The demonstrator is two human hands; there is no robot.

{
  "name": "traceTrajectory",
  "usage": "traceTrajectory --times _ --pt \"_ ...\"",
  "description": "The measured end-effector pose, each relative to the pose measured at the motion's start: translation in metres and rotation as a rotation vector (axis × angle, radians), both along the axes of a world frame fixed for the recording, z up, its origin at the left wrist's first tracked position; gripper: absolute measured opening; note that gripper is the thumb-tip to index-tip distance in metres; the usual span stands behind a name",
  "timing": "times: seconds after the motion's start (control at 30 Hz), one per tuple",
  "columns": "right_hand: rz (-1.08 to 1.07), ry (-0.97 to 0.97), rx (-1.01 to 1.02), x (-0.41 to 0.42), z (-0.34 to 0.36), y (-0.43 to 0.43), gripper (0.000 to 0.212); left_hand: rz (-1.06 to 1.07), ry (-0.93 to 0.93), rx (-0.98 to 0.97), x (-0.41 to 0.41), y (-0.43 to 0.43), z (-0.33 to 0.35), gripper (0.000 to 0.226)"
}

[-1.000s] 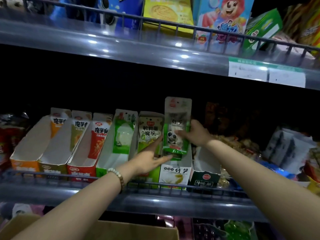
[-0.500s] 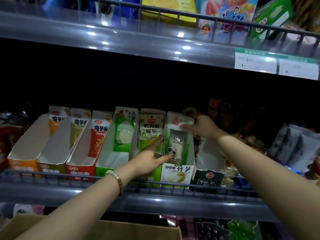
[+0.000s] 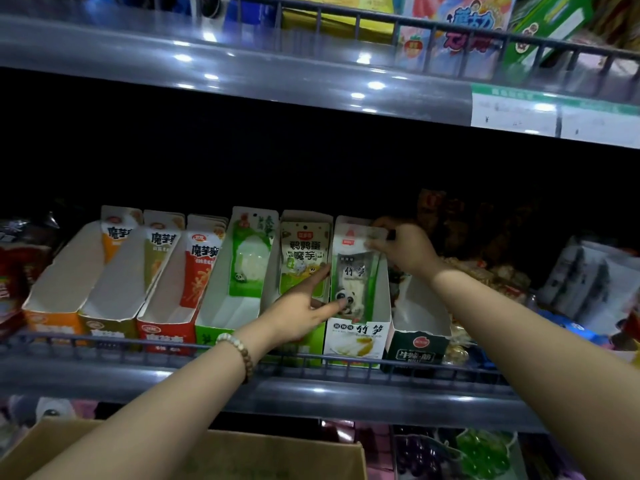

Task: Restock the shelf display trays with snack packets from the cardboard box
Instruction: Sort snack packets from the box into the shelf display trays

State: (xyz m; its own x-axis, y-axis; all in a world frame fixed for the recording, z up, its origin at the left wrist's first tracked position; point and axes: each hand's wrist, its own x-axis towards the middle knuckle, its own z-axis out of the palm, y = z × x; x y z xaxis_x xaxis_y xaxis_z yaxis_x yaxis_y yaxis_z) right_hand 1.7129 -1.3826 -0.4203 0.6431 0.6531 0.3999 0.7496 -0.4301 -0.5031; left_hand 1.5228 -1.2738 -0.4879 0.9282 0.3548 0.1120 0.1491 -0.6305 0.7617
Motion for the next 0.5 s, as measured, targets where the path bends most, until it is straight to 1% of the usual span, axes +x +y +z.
traceTrajectory --times 0.13,0.23,0.33,0.43,0.5 --pt "-0.01 -0.07 0.095 -0.008 0.001 -0.008 0.029 0.045 -0.013 0.059 -0.003 -0.006 0.005 0.074" --pt "-0.029 -0.089 0.142 -0.022 0.001 -0.017 0.035 0.111 -0.035 0.14 -0.007 -0.008 0.009 0.071" --pt "-0.062 -0.078 0.115 -0.041 0.001 -0.032 0.041 0.14 -0.069 0.168 -0.021 -0.011 0.014 0.07" --pt "0.032 -0.053 0.126 -0.073 -0.003 -0.053 0.039 0.129 -0.096 0.22 -0.046 -0.018 0.021 0.077" --pt "0.035 -0.038 0.059 -0.1 -0.006 -0.067 0.043 0.138 -0.109 0.268 -0.068 -0.024 0.023 0.07"
